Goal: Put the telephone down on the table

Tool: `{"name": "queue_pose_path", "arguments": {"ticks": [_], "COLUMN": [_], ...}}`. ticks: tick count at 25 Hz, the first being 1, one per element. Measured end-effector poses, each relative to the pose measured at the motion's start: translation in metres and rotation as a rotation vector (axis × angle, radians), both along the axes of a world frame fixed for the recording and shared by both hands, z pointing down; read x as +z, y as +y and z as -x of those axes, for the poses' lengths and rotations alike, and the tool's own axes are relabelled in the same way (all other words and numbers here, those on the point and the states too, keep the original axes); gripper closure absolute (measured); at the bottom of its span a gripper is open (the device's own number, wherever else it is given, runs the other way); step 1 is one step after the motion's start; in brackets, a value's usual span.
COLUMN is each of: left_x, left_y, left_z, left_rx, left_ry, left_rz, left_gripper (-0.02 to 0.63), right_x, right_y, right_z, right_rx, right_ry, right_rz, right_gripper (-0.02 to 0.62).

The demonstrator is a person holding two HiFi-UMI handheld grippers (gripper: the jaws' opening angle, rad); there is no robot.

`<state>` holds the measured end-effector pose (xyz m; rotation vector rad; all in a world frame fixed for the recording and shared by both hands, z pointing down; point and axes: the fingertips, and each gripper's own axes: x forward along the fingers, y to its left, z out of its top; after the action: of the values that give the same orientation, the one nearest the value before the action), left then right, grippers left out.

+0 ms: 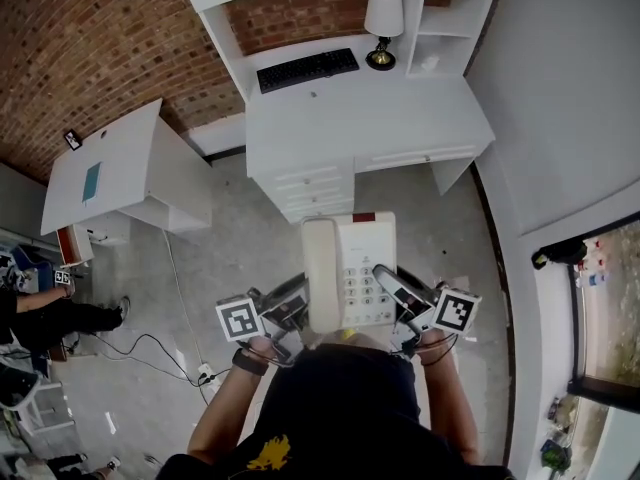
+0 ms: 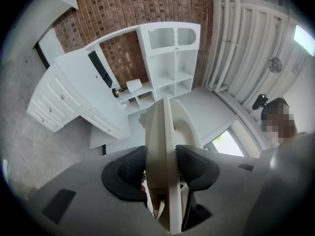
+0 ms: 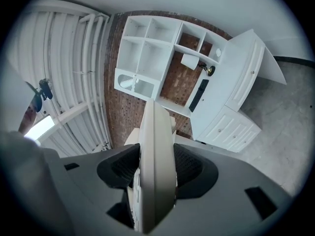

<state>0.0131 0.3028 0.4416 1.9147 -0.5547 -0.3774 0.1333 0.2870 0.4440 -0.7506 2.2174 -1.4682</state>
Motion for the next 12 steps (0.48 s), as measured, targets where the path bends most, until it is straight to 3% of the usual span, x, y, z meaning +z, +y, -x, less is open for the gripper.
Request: {"name": "queue_pose_path", "arguments": {"ticks": [12], "left_x": [0.008], "left_y": [-0.045], "left_z": [-0.022], "left_rx": [0.006], "left_ry": [-0.007], "left_rz": [0.009], "left_gripper": [0.405], "right_x": [0.009], "right_y": [-0.044], "right_z": [-0.021], "right_rx": [-0.013], "right_ry": [-0.001], "right_rz": [0.011], "right_gripper": [0.387]}}
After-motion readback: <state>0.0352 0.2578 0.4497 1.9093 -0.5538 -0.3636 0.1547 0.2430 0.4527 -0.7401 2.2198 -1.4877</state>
